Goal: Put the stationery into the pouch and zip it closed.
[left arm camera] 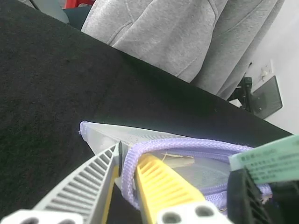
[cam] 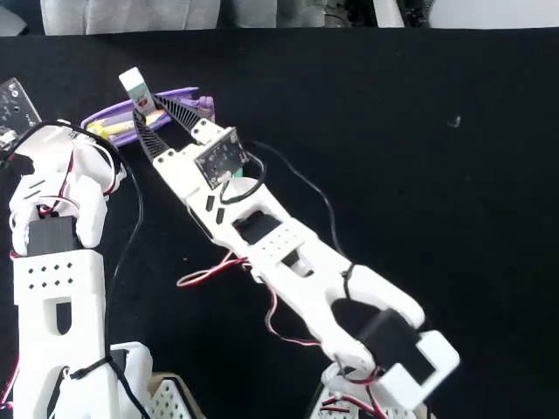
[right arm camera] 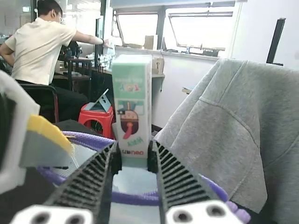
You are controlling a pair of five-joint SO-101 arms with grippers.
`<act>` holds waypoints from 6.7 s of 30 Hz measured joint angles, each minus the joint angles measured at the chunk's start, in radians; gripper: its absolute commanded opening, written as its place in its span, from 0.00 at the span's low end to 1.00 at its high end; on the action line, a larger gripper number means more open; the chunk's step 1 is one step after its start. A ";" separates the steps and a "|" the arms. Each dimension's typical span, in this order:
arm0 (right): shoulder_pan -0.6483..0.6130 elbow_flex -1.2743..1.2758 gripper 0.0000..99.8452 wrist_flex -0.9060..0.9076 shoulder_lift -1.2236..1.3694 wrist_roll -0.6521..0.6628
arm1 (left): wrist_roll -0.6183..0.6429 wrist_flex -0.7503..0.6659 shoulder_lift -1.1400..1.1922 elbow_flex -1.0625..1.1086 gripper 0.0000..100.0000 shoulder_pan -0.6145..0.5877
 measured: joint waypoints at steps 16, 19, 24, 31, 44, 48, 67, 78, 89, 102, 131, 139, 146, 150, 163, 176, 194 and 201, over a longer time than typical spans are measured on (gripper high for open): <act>0.021 -0.058 0.24 -0.292 0.245 -0.003 | 0.000 -0.003 0.008 0.002 0.03 0.006; 0.023 -0.058 0.23 -0.292 0.245 -0.003 | 0.000 -0.003 0.008 0.002 0.03 0.006; 0.023 -0.058 0.23 -0.295 0.245 -0.003 | 0.000 -0.003 0.008 0.002 0.03 0.006; 0.041 -0.029 0.23 -0.295 0.170 -0.003 | 0.000 -0.003 0.008 0.002 0.03 0.000; 0.066 0.063 0.23 0.423 -0.276 -0.003 | 0.003 -0.204 0.014 0.091 0.03 -0.259; 0.069 0.023 0.23 0.715 -0.304 -0.003 | 0.002 -0.232 0.015 0.092 0.03 -0.296; -0.005 -0.491 0.23 1.146 0.361 0.244 | 0.110 -0.278 0.017 0.094 0.03 -0.534; 0.040 -1.112 0.23 1.456 0.836 0.244 | 0.117 -0.278 0.017 0.094 0.03 -0.543; 0.068 -1.722 0.02 1.820 1.180 0.245 | 0.117 -0.278 0.017 0.094 0.03 -0.543; 0.078 -2.315 0.01 2.107 1.416 0.247 | 0.117 -0.278 0.017 0.094 0.03 -0.531; 0.187 -2.360 0.01 2.400 0.786 0.058 | 0.066 0.026 -0.287 0.077 0.03 -0.133; 0.222 -2.361 0.01 2.400 0.572 -0.074 | 0.026 0.026 -0.486 0.167 0.03 -0.063; 0.226 -2.151 0.01 2.400 0.327 -0.133 | 0.026 0.026 -0.496 0.172 0.03 -0.060; 0.226 -1.961 0.01 2.401 0.130 -0.183 | 0.026 0.026 -0.496 0.172 0.03 -0.060; 0.135 -1.401 0.01 2.068 0.006 -0.204 | 0.026 0.029 -0.496 0.199 0.03 0.058; 0.034 -1.185 0.01 1.780 0.006 -0.296 | 0.026 0.029 -0.496 0.215 0.03 0.061; 0.018 -0.351 0.01 0.965 -0.331 -0.302 | -0.012 -0.052 -0.496 0.301 0.03 0.060; 0.018 0.052 0.01 0.404 -0.451 -0.212 | -0.012 -0.052 -0.496 0.301 0.03 0.060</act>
